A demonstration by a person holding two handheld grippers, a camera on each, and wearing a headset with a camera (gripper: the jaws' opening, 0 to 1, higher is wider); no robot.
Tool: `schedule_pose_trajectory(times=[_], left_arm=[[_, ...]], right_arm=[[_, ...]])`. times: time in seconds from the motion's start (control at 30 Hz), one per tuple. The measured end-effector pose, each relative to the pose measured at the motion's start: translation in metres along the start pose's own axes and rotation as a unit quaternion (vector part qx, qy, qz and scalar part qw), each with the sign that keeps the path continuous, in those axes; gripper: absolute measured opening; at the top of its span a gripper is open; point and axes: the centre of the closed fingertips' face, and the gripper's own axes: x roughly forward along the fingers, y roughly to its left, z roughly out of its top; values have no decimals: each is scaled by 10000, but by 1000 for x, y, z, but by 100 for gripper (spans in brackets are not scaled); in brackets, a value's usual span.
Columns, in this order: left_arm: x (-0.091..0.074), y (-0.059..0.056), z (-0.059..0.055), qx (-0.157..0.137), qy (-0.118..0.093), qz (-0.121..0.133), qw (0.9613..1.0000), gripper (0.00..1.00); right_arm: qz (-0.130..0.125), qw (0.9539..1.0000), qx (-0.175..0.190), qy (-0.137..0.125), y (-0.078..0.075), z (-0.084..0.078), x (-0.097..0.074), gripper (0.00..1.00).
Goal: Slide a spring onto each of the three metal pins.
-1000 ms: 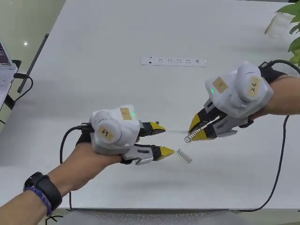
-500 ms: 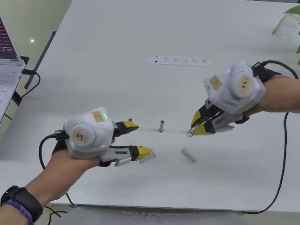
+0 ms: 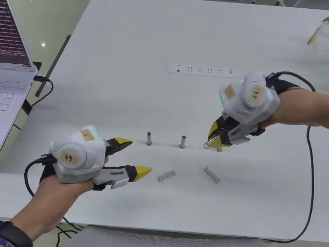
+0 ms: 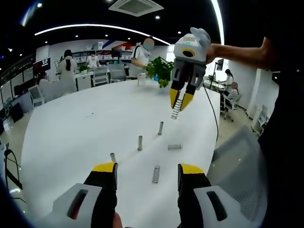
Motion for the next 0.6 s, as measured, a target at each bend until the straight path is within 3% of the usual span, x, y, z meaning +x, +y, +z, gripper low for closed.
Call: schedule_pose_trajectory(times=[0.6], left_arm=[[-30, 21, -26, -365, 100, 459, 9982, 57]], right_arm=[[-105, 9999, 74, 80, -28, 8, 24, 8]])
